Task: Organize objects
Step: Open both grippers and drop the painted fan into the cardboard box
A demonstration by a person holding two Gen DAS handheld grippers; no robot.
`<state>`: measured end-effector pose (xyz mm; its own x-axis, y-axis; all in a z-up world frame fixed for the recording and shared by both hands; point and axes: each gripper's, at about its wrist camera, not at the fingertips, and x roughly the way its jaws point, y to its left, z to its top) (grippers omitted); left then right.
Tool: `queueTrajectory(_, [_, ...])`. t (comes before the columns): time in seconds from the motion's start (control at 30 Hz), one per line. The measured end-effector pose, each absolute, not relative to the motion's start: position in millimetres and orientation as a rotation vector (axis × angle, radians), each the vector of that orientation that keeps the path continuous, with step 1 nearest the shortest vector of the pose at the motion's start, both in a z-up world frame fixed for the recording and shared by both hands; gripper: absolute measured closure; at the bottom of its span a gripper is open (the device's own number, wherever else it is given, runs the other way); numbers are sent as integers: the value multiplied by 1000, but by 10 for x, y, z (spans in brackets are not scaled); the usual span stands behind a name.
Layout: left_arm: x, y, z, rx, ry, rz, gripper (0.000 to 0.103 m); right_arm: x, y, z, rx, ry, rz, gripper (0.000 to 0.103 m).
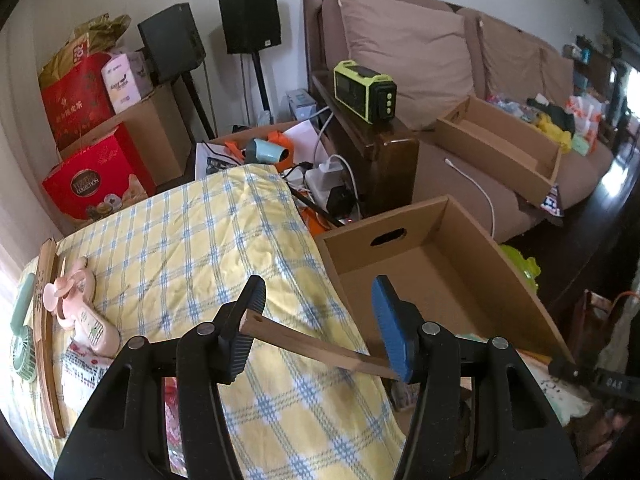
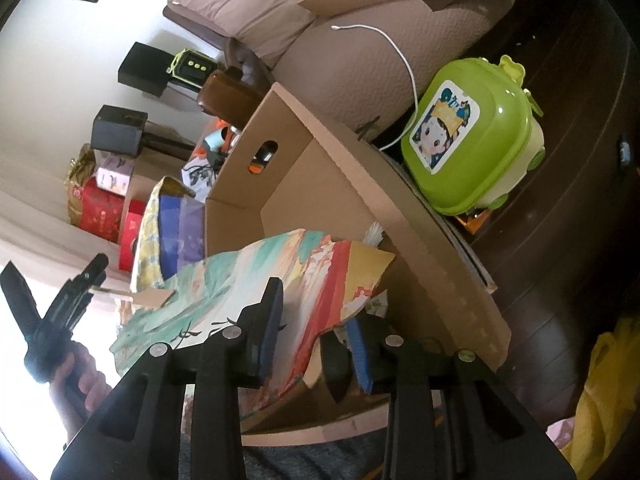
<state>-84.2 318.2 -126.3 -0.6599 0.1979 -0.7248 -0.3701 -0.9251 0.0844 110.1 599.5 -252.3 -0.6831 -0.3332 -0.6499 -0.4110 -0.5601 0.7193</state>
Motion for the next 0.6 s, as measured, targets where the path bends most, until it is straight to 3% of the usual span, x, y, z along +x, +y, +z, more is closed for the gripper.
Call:
queueTrajectory(0.13, [-904,3127,-1185,-1072,317,2622,50,1093,5980,-2523,-1236,1466,2438,70])
queueTrajectory(0.2, [-933,3110,-1133,-1067,311,2634,50,1065,5926,-2498,-1277,1412,2466,56])
queueTrajectory(0.27, [-947,3133,-1099,-1069,330,2628,50,1004,5789,-2436,-1327,1266,2519,48])
queueTrajectory(0.33, [-922,3158,-1075,-1052,354,2625,49,941,5641,-2402,-1371,1126,2549,47])
queueTrajectory(0.6, [-770,3144,-1185,-1079,396,2590,49,1022,5748,-2430,-1276,1186,2539,56])
